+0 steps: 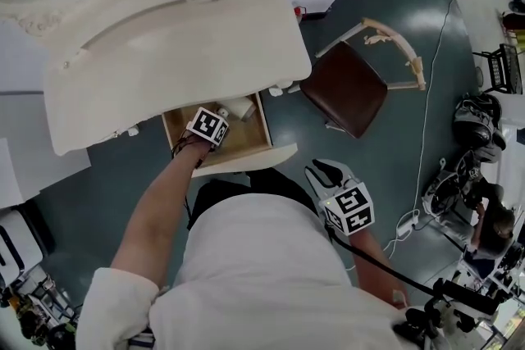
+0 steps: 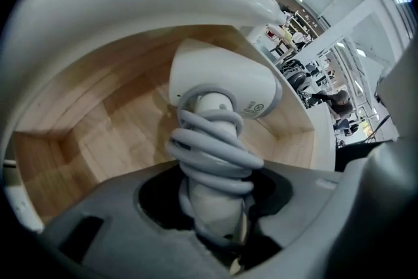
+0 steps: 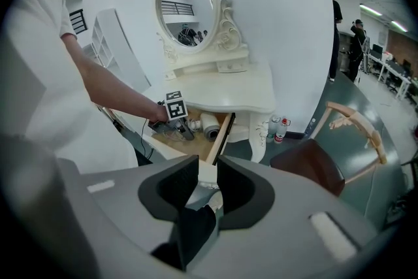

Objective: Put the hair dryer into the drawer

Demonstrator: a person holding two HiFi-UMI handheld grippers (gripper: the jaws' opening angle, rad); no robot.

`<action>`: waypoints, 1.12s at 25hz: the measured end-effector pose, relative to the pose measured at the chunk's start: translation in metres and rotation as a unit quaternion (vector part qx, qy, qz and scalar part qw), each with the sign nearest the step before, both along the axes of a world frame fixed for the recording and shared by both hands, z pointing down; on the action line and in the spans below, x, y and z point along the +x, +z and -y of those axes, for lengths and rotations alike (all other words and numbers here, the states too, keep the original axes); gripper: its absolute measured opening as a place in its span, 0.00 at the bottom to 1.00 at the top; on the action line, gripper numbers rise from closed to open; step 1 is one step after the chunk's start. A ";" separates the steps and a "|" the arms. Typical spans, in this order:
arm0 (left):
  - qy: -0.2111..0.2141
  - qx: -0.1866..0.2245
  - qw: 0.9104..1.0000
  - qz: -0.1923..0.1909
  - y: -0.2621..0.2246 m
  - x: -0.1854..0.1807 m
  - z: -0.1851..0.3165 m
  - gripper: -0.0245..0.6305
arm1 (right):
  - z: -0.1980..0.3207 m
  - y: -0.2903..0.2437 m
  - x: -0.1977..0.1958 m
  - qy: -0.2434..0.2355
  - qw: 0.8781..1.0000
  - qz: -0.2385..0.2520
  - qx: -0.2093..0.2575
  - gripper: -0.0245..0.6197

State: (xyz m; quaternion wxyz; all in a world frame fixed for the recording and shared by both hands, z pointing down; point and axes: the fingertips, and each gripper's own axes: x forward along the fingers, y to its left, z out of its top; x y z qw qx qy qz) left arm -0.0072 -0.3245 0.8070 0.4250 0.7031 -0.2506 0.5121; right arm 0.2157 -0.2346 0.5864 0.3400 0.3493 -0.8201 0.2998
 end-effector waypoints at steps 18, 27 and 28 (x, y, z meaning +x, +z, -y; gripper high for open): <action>-0.009 0.015 1.000 0.010 0.005 0.006 0.007 0.34 | 0.008 -0.003 -0.004 -0.015 1.000 -0.001 -0.005 0.18; -0.009 0.017 1.000 0.011 0.002 -0.001 0.004 0.46 | 0.005 -0.003 -0.015 -0.026 1.000 0.005 0.000 0.19; -0.011 0.019 1.000 0.009 0.000 -0.001 0.004 0.46 | 0.005 -0.003 -0.016 -0.028 1.000 0.005 0.001 0.19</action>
